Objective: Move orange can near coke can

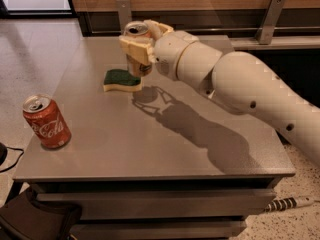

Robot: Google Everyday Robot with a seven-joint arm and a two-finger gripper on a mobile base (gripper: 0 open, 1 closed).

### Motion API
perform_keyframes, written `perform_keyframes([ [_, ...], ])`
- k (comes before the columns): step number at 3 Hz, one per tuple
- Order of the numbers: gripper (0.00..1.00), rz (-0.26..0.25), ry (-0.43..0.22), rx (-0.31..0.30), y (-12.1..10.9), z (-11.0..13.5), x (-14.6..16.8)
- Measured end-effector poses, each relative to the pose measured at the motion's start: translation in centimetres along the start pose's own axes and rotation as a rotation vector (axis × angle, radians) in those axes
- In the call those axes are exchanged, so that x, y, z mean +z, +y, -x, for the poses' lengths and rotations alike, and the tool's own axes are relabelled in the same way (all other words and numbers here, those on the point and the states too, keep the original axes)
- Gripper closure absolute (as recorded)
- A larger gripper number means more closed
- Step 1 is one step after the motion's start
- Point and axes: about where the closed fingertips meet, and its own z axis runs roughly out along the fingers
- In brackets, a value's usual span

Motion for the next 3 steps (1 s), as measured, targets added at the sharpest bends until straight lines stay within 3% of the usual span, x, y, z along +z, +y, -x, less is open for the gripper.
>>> perform_keyframes([
  [1, 1.0, 0.024, 0.012, 0.015, 4.5, -2.7, 0.4],
  [3, 1.0, 0.068, 0.037, 0.074, 9.5, -7.5, -1.9],
])
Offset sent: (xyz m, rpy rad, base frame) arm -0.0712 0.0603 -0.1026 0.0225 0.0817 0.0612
